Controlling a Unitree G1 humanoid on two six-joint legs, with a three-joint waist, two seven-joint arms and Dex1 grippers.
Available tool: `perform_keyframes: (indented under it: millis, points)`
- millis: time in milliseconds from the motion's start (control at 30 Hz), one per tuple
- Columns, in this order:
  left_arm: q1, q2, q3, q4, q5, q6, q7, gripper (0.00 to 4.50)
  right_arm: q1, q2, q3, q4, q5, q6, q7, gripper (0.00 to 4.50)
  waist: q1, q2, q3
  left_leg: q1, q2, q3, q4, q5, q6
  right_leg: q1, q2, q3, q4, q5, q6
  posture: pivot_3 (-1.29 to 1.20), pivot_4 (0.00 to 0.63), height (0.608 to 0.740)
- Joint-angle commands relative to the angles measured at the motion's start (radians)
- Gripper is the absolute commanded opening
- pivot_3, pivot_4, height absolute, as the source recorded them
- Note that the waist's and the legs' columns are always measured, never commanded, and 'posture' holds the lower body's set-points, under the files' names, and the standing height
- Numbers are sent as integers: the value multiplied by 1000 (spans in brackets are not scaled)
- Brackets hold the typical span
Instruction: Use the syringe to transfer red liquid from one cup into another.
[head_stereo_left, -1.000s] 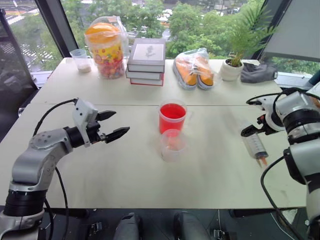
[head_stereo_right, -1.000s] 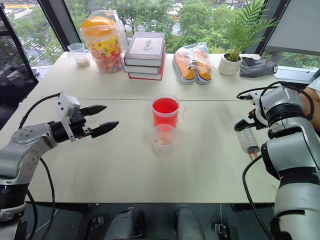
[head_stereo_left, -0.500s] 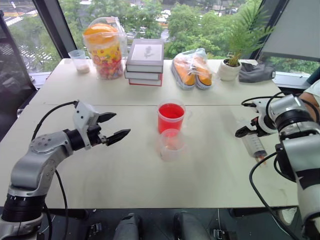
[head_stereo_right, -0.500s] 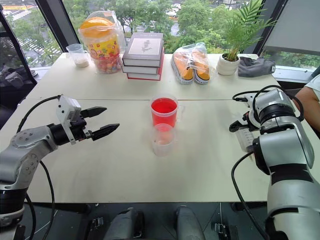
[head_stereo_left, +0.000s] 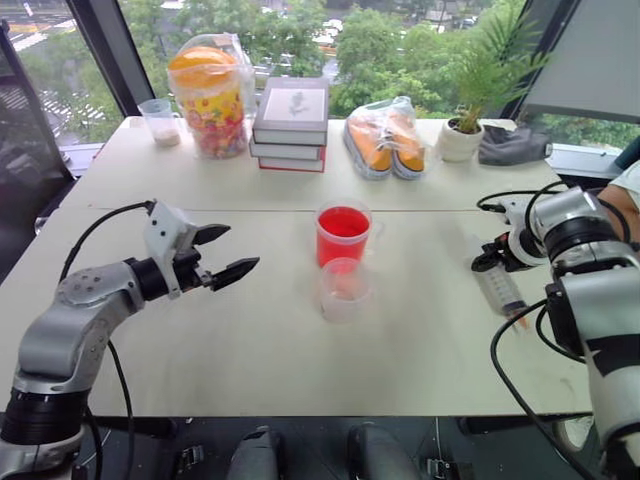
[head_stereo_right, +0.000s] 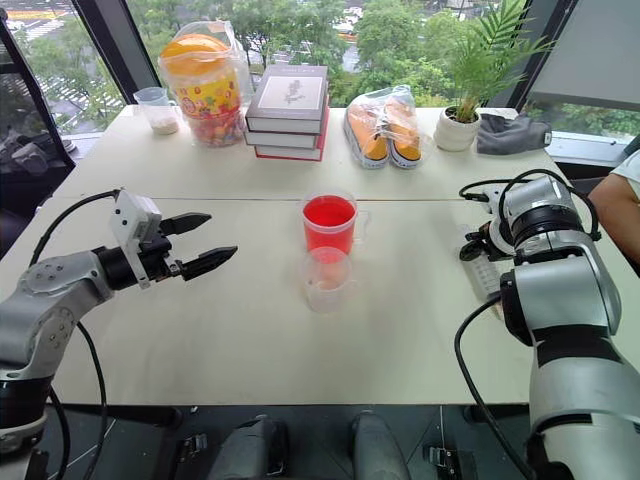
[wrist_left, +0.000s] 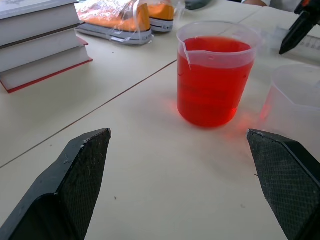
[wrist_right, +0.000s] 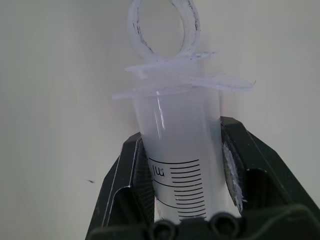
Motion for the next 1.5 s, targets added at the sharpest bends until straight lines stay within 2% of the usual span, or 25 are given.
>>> perform_keyframes:
  millis: [33, 200, 333, 500, 667, 833, 1100, 1500]
  points:
    - [-24, 22, 43, -10, -6, -13, -5, 4500, -115, -27, -185, -217, 127, -148, -76, 1465, -8, 4, 3, 0, 0, 0, 0, 0, 0, 0, 0, 0, 0, 0, 0, 0, 150, 740]
    - [-71, 38, 47, 24, -17, -6, -20, 4500, -99, 39, -434, -512, 329, -187, -168, 1465, -17, 6, 4, 0, 1, -2, -2, 0, 0, -1, 2, 0, 0, 0, 1, 0, 150, 740]
    - [-129, 50, 49, 60, -26, 5, -37, 4500, -21, 184, -632, -825, 569, -188, -201, 1465, -17, 6, 4, 0, 3, -4, -3, 0, 0, 0, 5, -1, 0, 1, 2, 0, 150, 740]
    - [-206, 67, 38, 103, -31, 15, -64, 4500, 166, 327, -570, -1141, 674, -244, -180, 1465, -16, 6, 4, -1, 3, -4, -2, 0, 0, 0, 4, -1, 1, 1, 2, 0, 150, 740]
    - [-283, 70, 18, 136, -36, 30, -89, 4500, 370, 404, -453, -1327, 687, -347, -145, 1465, -17, 6, 3, -1, 2, -5, -1, 0, -1, 1, 4, -1, 1, 1, 3, 0, 150, 740]
    - [-341, 56, -7, 161, -38, 44, -110, 4500, 482, 441, -371, -1342, 653, -476, -136, 1465, -19, 6, 3, -1, 2, -5, 0, 1, -1, 1, 4, -1, 3, 1, 3, 0, 150, 740]
    - [-484, -22, -100, 229, -21, 44, -145, 4500, 534, 488, -252, -1167, 510, -758, -133, 1465, -21, 5, 4, 1, 2, -6, 1, 2, -4, 0, 6, -1, 7, 1, 3, 0, 150, 740]
    - [-750, -171, -170, 428, -2, 25, -201, 4500, 533, 484, -217, -1106, 487, -821, -131, 1465, -22, 5, 4, 1, 2, -7, 2, 3, -4, 0, 7, 0, 10, 1, 3, 0, 150, 740]
